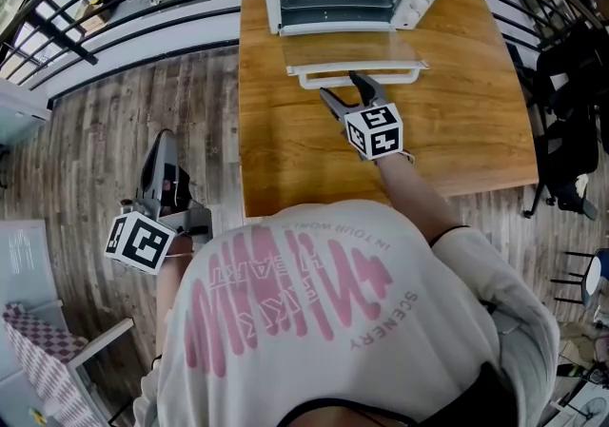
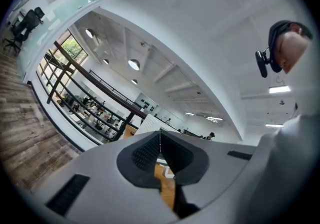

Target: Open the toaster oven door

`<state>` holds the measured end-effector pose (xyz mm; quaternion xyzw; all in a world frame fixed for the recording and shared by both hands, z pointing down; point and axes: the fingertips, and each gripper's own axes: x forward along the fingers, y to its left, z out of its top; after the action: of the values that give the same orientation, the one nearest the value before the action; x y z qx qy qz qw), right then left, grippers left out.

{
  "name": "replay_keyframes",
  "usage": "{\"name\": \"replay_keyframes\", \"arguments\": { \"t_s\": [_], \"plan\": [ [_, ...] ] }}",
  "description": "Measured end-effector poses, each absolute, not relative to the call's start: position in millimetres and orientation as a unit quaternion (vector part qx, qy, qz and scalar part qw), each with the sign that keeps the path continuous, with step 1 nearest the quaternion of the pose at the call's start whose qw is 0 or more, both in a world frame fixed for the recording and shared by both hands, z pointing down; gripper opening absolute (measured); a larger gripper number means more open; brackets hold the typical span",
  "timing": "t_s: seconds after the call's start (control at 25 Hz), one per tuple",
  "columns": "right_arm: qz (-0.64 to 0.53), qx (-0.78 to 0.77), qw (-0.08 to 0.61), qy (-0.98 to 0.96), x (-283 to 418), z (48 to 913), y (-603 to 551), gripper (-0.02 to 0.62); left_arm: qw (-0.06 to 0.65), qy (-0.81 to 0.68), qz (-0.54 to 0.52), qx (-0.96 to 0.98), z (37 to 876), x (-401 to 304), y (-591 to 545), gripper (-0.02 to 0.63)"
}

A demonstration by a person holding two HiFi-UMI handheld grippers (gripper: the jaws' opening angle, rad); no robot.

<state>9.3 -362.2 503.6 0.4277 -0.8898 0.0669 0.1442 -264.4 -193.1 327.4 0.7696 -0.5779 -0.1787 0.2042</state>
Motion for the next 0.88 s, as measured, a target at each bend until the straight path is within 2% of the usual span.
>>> {"name": "replay_keyframes", "arguments": {
  "t_s": [0.36,0.56,0.88],
  "plan": [
    [0.102,0.423,0.142,-0.889,9.1,513.8,-360.2,0.336,0.204,-0.578,-0.177,0.77,327.3,-263.5,-191.3,0.021],
    [0.12,0.407,0.14,-0.895,2.2,518.6,-356.4,0.414,0.206,-0.579,-0.176,0.769,327.0,-264.4,-191.2,0.021],
    [0.148,0.398,0.153,-0.893,-1.2,530.3,-355.5,0.451,0.208,-0.582,-0.175,0.767,324.8,-265.4,-194.0,0.021]
  ]
}}
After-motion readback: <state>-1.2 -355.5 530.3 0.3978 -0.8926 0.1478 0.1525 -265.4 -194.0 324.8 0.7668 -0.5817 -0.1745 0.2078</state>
